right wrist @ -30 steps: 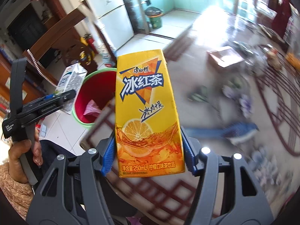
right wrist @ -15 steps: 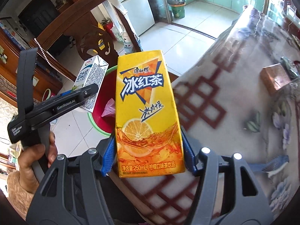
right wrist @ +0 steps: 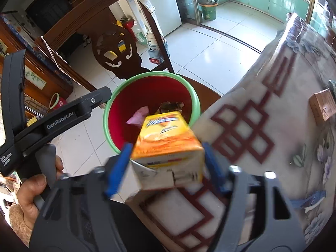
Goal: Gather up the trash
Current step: 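Open the right tool over the bucket while the left tool releases the milk carton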
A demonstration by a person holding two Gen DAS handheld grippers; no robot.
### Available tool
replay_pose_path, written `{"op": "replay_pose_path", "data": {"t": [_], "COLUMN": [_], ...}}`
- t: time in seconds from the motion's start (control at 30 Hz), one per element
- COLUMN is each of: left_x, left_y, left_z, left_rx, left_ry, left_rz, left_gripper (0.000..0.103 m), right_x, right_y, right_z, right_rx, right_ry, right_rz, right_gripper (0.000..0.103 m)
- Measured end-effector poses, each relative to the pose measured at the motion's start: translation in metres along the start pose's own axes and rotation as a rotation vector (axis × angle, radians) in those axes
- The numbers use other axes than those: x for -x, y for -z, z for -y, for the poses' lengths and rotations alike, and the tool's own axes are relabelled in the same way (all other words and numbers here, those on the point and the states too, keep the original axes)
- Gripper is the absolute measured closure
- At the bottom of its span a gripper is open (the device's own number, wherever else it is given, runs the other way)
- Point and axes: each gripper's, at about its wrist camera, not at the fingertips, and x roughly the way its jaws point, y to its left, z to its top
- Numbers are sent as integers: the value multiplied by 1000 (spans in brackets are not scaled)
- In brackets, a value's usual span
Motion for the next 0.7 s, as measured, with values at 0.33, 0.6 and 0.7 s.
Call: {"op": "replay_pose_path", "data": {"t": [0.33,0.6,0.7], "left_x": [0,5,6], "left_y": [4,28,38], "left_z": [22,103,147], "left_rx": [-97,-363,-459], "left_ry": [3,71,122], "left_rz": [-8,-31,-50], "left_gripper": [21,21,21], "right_x": [55,120,132], "right_y": [52,126,143], "right_z": [67,182,220], "right_rx": [-121,-307,-362], "right_ry": [65,255,300], "right_rz": [93,181,176], "right_gripper": [22,20,20]}}
